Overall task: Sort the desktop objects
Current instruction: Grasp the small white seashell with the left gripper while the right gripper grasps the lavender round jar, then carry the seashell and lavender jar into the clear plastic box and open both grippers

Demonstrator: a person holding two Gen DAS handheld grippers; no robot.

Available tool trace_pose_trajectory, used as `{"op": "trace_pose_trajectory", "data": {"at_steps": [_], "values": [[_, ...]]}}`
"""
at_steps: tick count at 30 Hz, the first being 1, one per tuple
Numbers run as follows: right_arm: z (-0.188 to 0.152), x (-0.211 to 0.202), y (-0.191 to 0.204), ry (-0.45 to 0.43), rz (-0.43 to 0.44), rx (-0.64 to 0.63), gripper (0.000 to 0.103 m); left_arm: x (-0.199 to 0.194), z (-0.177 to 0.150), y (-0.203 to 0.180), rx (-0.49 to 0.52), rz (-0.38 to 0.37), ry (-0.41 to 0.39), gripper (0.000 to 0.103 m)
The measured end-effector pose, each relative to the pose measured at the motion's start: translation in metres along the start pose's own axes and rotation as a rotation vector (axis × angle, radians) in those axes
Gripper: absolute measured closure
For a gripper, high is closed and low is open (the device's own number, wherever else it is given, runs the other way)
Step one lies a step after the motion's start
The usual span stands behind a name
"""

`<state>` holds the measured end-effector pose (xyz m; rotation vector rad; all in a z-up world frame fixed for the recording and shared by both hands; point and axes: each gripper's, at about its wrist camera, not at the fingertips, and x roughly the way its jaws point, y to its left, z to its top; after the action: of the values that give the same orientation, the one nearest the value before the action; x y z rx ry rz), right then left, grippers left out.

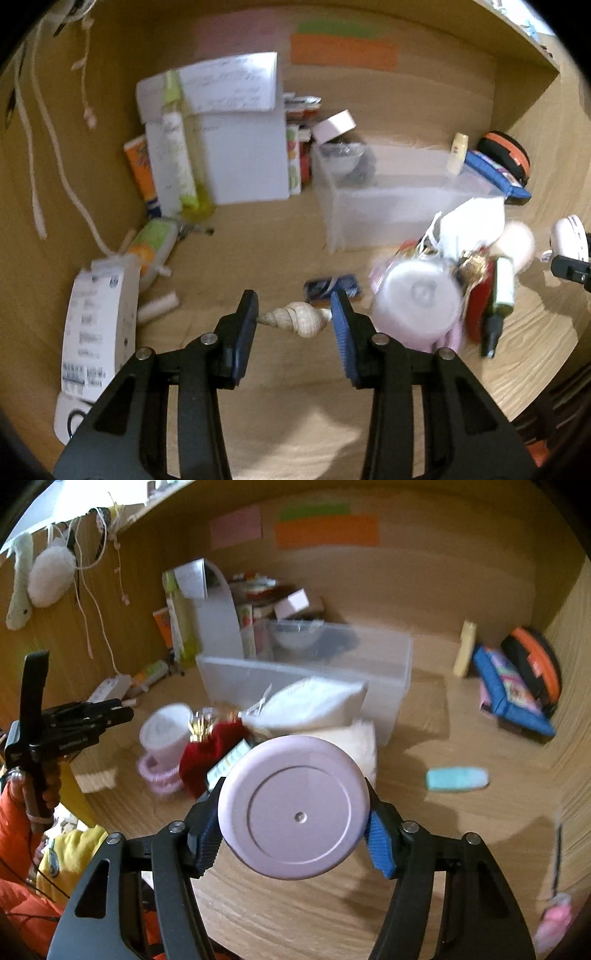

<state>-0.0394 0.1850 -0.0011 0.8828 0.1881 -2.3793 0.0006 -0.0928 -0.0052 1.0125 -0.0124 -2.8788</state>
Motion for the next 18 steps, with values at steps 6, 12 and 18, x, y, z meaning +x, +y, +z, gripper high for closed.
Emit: {"op": "trace_pose_trajectory", "data": {"at_steps": [6,12,18], "values": [[0.024,-0.006,-0.012,-0.044,-0.014,0.006,0.041,0.005,0.034,-0.014,0.02,-0.009,-0.048,0.063],[0.054,0.001,-0.024,-0.066,-0.021,0.005,0.041,0.01,0.077,-0.025,0.036,-0.062,-0.092,0.063],[0.087,0.01,-0.039,-0.089,-0.015,0.024,0.041,0.026,0.116,-0.036,0.067,-0.084,-0.107,0.063]]}}
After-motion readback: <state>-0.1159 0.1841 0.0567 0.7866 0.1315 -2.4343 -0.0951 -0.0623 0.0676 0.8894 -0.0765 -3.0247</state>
